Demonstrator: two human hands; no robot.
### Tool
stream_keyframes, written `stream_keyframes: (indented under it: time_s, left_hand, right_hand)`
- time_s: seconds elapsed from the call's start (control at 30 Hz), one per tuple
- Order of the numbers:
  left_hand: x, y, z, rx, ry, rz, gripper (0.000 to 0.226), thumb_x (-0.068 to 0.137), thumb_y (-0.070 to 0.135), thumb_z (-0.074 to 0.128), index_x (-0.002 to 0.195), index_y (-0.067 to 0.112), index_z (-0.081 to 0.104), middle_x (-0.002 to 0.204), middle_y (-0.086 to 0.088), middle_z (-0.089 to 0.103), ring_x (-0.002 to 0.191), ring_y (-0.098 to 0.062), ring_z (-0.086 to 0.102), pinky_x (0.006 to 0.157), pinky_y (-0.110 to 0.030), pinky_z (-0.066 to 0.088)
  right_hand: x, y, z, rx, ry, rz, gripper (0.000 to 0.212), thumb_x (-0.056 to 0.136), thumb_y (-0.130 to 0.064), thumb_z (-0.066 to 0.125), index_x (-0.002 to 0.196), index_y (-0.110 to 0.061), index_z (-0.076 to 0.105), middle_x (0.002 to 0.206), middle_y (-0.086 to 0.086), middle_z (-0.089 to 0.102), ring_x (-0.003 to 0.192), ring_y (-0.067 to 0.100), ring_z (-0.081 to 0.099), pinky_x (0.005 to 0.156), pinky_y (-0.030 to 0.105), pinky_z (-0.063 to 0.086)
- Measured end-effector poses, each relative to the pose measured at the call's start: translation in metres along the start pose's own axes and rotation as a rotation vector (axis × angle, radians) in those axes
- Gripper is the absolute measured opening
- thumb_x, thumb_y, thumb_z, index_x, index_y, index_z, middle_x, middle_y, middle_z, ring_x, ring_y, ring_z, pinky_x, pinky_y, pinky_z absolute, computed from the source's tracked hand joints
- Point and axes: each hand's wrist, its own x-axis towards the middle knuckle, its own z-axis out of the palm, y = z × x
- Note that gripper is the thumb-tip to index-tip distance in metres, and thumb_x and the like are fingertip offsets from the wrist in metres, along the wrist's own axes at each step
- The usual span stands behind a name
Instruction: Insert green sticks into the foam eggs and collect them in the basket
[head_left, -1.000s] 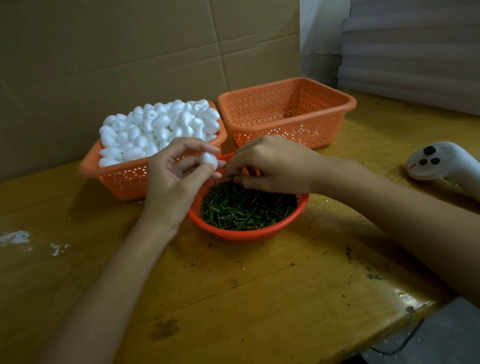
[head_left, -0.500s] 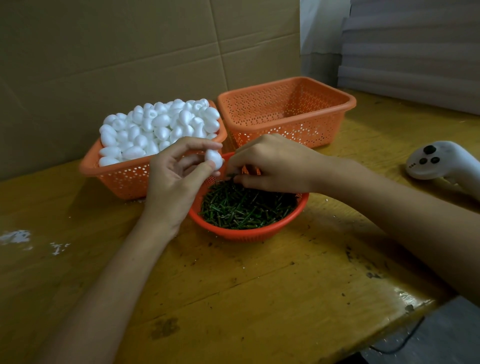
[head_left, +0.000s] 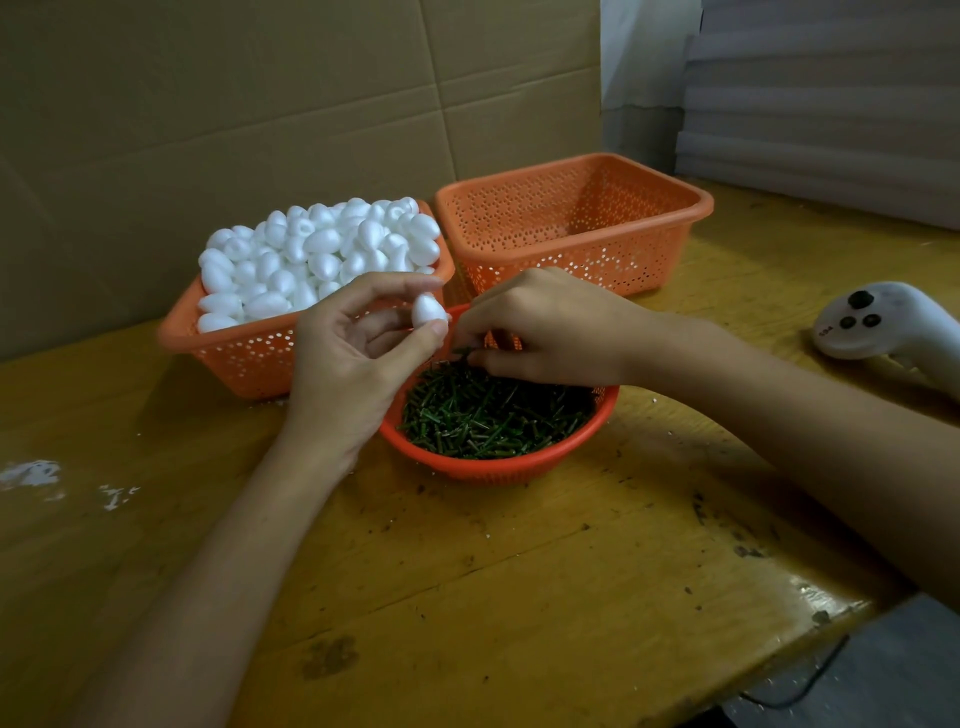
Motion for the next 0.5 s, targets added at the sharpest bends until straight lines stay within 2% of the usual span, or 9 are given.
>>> stream_keyframes:
  time_s: [0.5]
  left_hand:
    - [0.0010, 0.0012, -0.0008, 0.010, -0.017, 0.020, 0.028, 0.090, -0.005, 0.078, 0.109, 0.014, 0.075, 0.110, -0.002, 0.080, 0.098, -0.021, 0.078, 0.086, -0.024, 0.059]
  right_hand:
    - [-0.0009, 0.0001, 0.0004, 0.015, 0.011, -0.002, 0.018, 0.096, -0.020, 0.066, 0.112, -0.023, 0.073, 0.105, -0.004, 0.074, 0.097, 0.020, 0.066, 0.084, 0.041, 0.049]
